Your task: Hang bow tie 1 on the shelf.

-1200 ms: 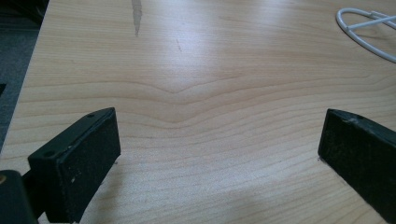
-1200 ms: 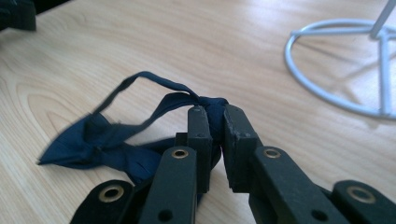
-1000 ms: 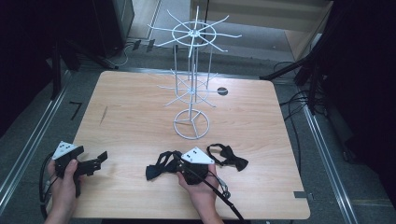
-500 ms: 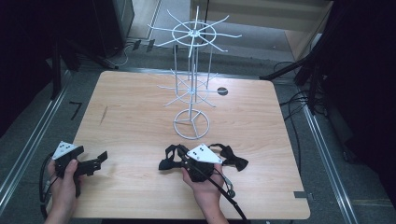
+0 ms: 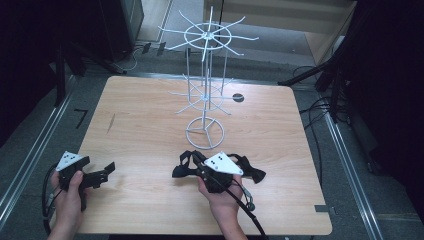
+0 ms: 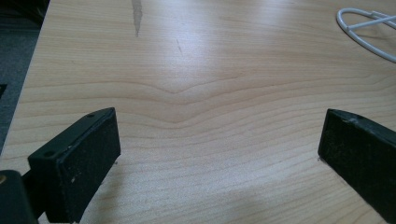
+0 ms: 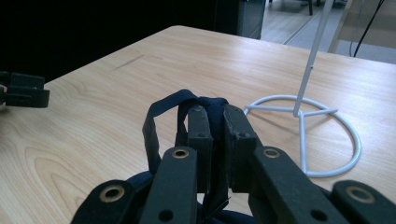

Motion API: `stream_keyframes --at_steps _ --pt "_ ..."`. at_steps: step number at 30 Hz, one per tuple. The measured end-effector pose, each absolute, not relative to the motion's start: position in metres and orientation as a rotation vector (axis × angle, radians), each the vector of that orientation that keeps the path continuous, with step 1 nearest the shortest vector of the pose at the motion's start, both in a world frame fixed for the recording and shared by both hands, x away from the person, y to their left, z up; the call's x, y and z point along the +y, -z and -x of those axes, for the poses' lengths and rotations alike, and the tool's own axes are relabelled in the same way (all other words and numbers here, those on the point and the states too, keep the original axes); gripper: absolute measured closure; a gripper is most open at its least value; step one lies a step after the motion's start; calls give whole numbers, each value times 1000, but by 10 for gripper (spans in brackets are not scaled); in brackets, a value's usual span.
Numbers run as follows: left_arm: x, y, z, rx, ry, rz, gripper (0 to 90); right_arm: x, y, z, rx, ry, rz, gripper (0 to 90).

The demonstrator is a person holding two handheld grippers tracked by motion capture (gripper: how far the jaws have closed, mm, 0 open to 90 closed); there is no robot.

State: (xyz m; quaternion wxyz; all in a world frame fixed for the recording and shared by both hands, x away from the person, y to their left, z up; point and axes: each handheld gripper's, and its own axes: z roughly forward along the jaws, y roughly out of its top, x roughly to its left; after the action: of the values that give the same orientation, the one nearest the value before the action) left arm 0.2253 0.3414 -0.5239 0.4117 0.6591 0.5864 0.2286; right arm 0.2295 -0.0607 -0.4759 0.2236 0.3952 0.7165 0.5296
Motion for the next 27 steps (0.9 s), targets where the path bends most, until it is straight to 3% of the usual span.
stream_keyframes --at_steps 27 --pt "342 524 -225 1474 -572 -1658 0 -66 453 -230 1887 -1496 -1055 842"
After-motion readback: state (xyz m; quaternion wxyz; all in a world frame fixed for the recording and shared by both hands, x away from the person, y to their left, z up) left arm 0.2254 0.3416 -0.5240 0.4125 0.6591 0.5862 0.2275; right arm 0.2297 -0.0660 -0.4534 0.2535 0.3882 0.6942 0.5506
